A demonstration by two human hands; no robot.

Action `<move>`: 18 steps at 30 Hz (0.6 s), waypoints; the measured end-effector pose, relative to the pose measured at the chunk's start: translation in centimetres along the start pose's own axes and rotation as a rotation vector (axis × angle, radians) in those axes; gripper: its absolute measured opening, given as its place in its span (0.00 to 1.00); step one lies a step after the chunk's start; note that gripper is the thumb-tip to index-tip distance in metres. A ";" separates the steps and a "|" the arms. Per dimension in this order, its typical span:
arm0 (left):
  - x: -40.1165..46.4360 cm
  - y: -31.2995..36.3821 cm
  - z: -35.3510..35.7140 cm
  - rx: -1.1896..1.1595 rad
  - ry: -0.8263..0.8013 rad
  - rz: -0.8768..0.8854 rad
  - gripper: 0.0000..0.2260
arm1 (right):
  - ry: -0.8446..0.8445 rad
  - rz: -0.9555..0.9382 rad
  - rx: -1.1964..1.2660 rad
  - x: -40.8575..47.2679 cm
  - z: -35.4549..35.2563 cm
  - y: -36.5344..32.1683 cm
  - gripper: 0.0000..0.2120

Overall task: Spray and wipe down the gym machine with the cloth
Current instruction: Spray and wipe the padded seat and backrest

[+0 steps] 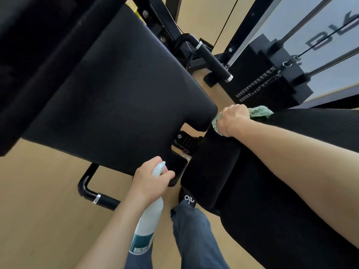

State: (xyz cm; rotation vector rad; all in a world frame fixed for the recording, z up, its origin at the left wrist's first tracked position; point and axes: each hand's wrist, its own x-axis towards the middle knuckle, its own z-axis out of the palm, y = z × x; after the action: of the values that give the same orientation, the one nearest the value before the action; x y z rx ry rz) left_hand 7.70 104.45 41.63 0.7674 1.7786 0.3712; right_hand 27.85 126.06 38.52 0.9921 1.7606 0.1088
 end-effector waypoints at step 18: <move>-12.0 -7.0 -4.5 -0.233 0.077 -0.193 0.10 | -0.016 -0.379 0.492 -16.7 0.7 -11.5 0.09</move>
State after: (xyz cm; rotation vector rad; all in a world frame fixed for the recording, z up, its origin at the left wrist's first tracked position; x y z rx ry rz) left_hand 3.47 91.89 47.77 0.4186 1.8250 0.4736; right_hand 23.49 107.30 44.77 0.9700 1.9732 -0.5948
